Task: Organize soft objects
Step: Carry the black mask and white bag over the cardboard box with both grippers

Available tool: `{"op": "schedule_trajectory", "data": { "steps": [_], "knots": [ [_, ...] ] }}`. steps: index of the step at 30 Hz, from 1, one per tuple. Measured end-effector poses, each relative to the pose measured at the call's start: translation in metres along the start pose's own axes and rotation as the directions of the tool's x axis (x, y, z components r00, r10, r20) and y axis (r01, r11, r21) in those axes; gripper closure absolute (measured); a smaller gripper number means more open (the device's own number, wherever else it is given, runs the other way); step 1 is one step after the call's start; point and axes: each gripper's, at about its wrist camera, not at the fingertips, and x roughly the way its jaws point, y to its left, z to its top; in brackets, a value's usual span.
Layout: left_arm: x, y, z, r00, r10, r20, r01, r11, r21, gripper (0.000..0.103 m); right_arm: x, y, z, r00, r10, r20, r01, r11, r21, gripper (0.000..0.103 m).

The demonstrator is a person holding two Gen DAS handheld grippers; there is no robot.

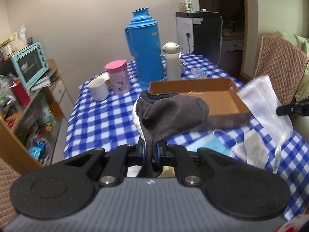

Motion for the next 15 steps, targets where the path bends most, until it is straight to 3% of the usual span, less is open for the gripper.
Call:
{"op": "schedule_trajectory", "data": {
  "steps": [7, 15],
  "knots": [
    [0.048, -0.011, 0.052, 0.998, -0.063, 0.011, 0.063, 0.998, 0.009, 0.091, 0.022, -0.008, 0.05, 0.997, -0.007, 0.081, 0.015, 0.995, -0.101, 0.103],
    [0.109, -0.026, 0.106, 0.997, -0.078, 0.026, 0.077, 0.997, 0.032, 0.091, 0.066, -0.032, 0.098, 0.988, -0.012, 0.153, 0.039, 0.984, -0.174, 0.103]
  ]
}}
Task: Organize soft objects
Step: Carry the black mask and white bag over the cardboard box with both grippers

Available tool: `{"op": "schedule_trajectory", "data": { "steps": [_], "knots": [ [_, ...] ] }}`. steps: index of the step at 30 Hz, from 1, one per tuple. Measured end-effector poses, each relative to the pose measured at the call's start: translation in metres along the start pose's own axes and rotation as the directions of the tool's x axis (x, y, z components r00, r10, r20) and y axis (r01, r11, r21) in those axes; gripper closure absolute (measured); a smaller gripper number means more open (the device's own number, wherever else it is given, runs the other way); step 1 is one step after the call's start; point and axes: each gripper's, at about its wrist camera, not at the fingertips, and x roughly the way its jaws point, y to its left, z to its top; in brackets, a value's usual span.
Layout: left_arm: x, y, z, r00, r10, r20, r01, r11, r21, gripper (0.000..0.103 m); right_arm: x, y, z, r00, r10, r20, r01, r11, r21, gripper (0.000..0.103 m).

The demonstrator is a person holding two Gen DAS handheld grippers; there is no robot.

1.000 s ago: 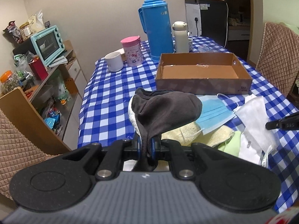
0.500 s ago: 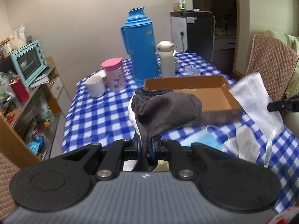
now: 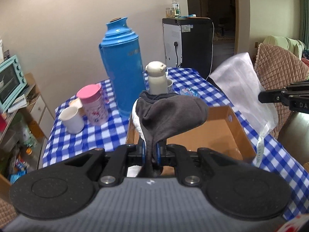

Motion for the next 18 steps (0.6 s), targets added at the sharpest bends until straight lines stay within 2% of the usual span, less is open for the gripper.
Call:
{"op": "schedule_trajectory", "data": {
  "steps": [5, 11, 14, 18],
  "knots": [
    [0.043, -0.01, 0.018, 1.0, -0.01, 0.0, 0.01, 0.999, 0.036, 0.091, 0.035, -0.019, 0.01, 1.0, -0.014, 0.027, 0.015, 0.998, -0.054, 0.103],
    [0.095, -0.024, 0.02, 0.999, -0.035, -0.034, 0.038, 0.996, 0.079, 0.091, 0.076, -0.034, -0.003, 0.999, -0.03, 0.011, 0.031, 0.991, -0.127, 0.103],
    [0.119, -0.031, 0.013, 0.997, -0.049, -0.067, 0.055, 0.994, 0.094, 0.091, 0.095, -0.04, -0.015, 0.999, -0.025, -0.029, 0.021, 0.99, -0.139, 0.103],
    [0.15, -0.037, -0.002, 0.987, -0.074, -0.139, 0.088, 0.992, 0.096, 0.091, 0.124, -0.048, -0.035, 0.991, 0.004, -0.136, -0.02, 0.993, -0.115, 0.103]
  ]
}}
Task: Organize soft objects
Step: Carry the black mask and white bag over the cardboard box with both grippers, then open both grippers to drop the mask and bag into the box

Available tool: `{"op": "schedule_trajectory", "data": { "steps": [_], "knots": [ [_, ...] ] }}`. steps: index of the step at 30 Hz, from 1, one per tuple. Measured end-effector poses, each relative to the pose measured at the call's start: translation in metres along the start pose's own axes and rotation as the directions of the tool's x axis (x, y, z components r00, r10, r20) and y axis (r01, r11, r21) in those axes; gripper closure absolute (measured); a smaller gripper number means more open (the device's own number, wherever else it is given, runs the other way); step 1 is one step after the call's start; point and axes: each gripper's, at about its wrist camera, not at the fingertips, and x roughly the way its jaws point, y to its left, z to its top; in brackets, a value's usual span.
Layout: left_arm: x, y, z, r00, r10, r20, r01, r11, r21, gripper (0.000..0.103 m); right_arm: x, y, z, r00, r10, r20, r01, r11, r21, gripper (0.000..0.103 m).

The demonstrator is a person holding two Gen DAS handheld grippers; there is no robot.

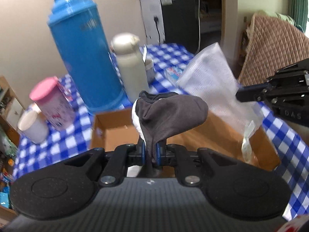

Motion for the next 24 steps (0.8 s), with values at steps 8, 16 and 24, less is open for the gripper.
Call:
{"op": "schedule_trajectory", "data": {
  "steps": [8, 16, 24],
  "knots": [
    [0.041, -0.005, -0.019, 0.99, -0.033, -0.134, 0.034, 0.999, 0.004, 0.091, 0.043, -0.008, -0.017, 0.988, 0.06, -0.145, -0.051, 0.997, 0.064, 0.103],
    [0.056, -0.003, -0.019, 0.977, -0.023, -0.214, 0.015, 0.999, -0.04, 0.059, 0.066, -0.028, -0.024, 0.958, 0.102, -0.267, -0.046, 0.977, 0.208, 0.102],
    [0.031, 0.008, -0.021, 0.98, -0.033, -0.196, 0.016, 0.996, -0.085, 0.05, 0.045, -0.036, -0.026, 0.966, 0.098, -0.239, -0.033, 0.965, 0.26, 0.044]
  ]
}}
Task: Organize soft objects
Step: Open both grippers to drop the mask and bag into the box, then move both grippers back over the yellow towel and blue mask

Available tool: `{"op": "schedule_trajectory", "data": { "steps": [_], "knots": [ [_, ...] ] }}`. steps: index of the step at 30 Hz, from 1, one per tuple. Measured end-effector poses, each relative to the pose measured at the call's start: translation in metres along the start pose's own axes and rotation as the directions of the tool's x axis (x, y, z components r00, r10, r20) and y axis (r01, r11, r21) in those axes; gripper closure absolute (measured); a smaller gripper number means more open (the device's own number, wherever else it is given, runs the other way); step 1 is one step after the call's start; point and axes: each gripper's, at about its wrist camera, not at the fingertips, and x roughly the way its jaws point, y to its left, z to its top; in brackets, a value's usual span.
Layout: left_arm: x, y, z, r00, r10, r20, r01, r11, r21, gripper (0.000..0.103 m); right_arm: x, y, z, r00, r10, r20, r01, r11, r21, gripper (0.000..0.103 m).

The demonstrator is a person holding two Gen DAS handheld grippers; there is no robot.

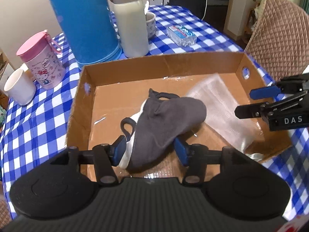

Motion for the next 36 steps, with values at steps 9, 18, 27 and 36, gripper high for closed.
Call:
{"op": "schedule_trajectory", "data": {
  "steps": [9, 18, 27, 36],
  "knots": [
    [-0.07, 0.016, -0.025, 0.996, -0.015, 0.083, 0.02, 0.998, -0.06, 0.046, -0.056, 0.007, -0.024, 0.997, 0.046, 0.068, -0.048, 0.998, 0.027, 0.043],
    [-0.131, 0.017, -0.084, 0.997, 0.034, 0.069, -0.025, 0.992, -0.125, 0.046, -0.111, 0.022, -0.068, 0.993, 0.059, 0.101, -0.067, 0.995, 0.076, 0.041],
    [-0.189, 0.024, -0.151, 0.988, 0.042, 0.148, -0.013, 0.982, -0.19, 0.046, -0.156, 0.048, -0.123, 0.99, 0.094, 0.106, -0.11, 0.982, 0.155, 0.04],
    [-0.207, 0.021, -0.202, 0.988, 0.002, 0.153, 0.02, 0.99, -0.139, 0.047, -0.173, 0.085, -0.172, 0.997, 0.027, 0.066, -0.043, 0.966, 0.255, 0.039]
  ]
}}
